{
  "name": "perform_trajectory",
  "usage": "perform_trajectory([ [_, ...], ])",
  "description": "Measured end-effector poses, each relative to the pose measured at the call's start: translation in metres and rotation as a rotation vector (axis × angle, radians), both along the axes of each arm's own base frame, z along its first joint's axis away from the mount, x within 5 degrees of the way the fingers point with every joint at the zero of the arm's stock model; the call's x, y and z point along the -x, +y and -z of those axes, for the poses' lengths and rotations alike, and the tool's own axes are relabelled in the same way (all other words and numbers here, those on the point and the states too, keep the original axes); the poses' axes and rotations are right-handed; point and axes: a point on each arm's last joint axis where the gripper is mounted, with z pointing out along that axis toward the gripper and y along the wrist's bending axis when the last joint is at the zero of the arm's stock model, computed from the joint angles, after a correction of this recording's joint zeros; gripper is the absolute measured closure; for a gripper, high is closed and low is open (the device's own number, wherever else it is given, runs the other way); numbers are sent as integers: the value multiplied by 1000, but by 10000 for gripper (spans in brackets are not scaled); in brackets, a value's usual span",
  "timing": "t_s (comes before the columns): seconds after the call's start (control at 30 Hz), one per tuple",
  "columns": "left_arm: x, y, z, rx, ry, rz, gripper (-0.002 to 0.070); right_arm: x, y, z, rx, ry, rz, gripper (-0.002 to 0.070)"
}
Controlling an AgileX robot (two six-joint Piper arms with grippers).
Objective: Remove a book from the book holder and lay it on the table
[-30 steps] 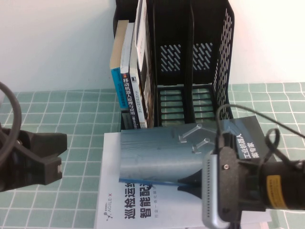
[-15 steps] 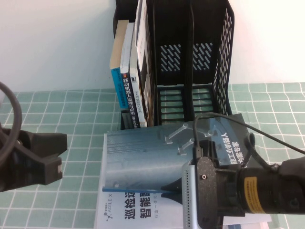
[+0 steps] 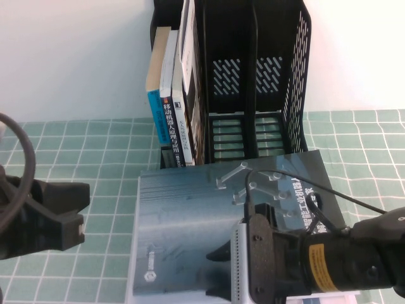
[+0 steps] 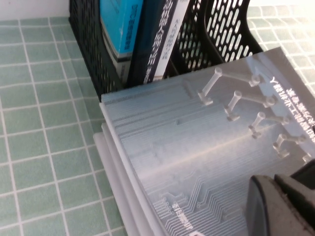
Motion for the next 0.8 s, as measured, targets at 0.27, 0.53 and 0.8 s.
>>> perform_trajectory([
  [0.27,0,0,1,-3,1,0,678,15,7,-14,-140,119,-99,206],
  [0.53,-3,-1,-5,32,-60,-9,677,7,-5,-104,-236,-298,-31,566],
  [0.8,-12,2,-15,54,-203,-67,678,-5,-80,-197,-51,-774,551,669],
])
